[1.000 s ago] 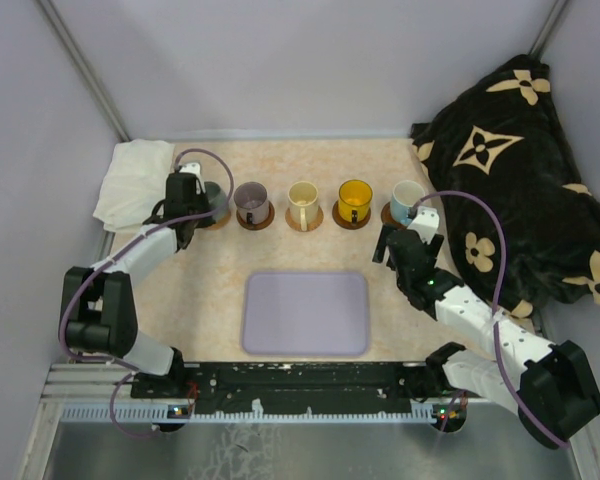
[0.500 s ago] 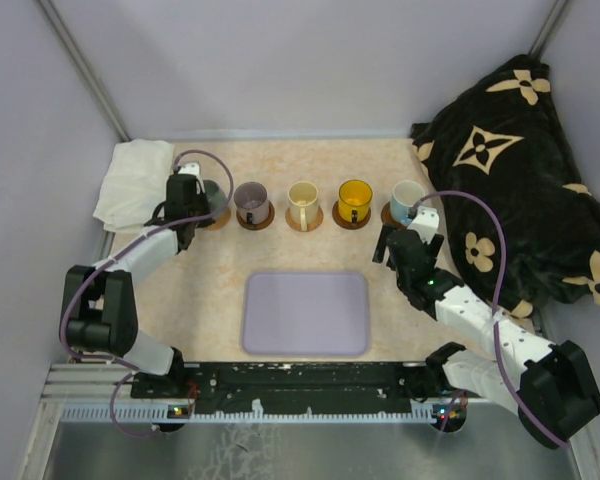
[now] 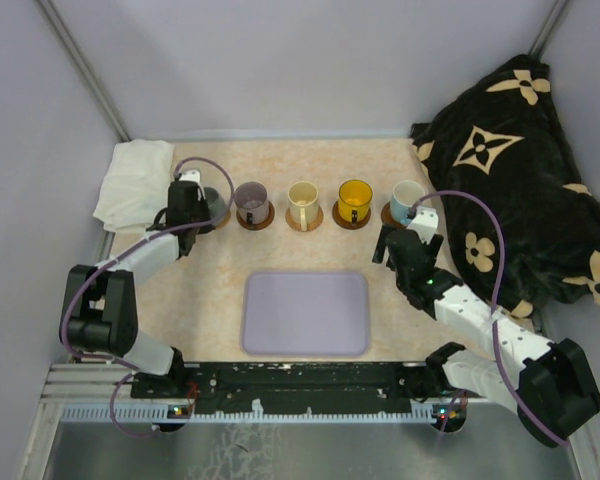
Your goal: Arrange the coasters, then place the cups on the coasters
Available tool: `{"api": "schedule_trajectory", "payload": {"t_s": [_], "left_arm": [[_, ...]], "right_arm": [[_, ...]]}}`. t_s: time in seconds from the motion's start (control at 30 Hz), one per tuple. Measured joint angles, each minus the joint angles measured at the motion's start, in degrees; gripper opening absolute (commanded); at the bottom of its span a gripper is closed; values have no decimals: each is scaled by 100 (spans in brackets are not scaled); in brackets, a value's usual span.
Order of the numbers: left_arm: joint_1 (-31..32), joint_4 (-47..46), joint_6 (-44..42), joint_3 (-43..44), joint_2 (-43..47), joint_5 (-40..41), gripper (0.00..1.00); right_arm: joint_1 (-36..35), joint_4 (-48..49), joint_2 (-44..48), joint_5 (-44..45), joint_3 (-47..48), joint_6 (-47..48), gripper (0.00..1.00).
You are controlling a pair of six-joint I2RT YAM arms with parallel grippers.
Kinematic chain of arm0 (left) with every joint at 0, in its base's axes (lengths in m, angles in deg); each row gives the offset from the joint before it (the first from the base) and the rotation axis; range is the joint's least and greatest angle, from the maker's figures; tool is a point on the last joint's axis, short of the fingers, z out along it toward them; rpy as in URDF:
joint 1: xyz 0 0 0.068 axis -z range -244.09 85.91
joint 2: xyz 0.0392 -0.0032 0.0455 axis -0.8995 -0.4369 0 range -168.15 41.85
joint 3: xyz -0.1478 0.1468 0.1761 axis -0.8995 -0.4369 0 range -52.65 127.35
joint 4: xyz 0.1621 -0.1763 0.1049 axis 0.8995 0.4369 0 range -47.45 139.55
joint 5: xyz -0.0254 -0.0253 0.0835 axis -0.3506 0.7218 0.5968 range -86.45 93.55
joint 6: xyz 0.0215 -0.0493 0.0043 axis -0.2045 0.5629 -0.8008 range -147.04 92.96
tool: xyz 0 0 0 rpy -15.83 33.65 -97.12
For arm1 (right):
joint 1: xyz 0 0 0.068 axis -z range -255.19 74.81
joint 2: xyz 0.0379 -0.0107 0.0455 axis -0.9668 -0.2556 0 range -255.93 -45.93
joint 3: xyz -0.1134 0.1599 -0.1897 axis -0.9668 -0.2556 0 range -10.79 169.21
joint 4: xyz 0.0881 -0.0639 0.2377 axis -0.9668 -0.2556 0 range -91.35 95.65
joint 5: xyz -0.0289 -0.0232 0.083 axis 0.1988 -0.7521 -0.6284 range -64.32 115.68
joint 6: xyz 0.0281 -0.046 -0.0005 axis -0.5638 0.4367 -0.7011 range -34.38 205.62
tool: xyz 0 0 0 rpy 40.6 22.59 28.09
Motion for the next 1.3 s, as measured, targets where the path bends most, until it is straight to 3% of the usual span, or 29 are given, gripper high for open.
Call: {"api": "schedule_trajectory", "payload": {"t_s": [0.63,0.7,0.8,0.87,1.07,1.3], "left_arm": [[0,-540,-4,-289,0,35,0],[0,-542,-4,-289,0,33,5],[4,-542,-4,-291,0,31,25],[17,-542,-4,-293,0,28,33],[44,-660,0,-302,15,-20,47],[66,-739,9,-302,26,-35,56]], "right_arm": [[0,0,-2,-2,0,0,88],[0,0,-2,-2,0,0,88],[0,0,-2,-2,0,0,88],[0,0,-2,-4,0,0,88],[0,0,-2,-26,0,0,88],[0,0,-2,-46,0,0,88]]}}
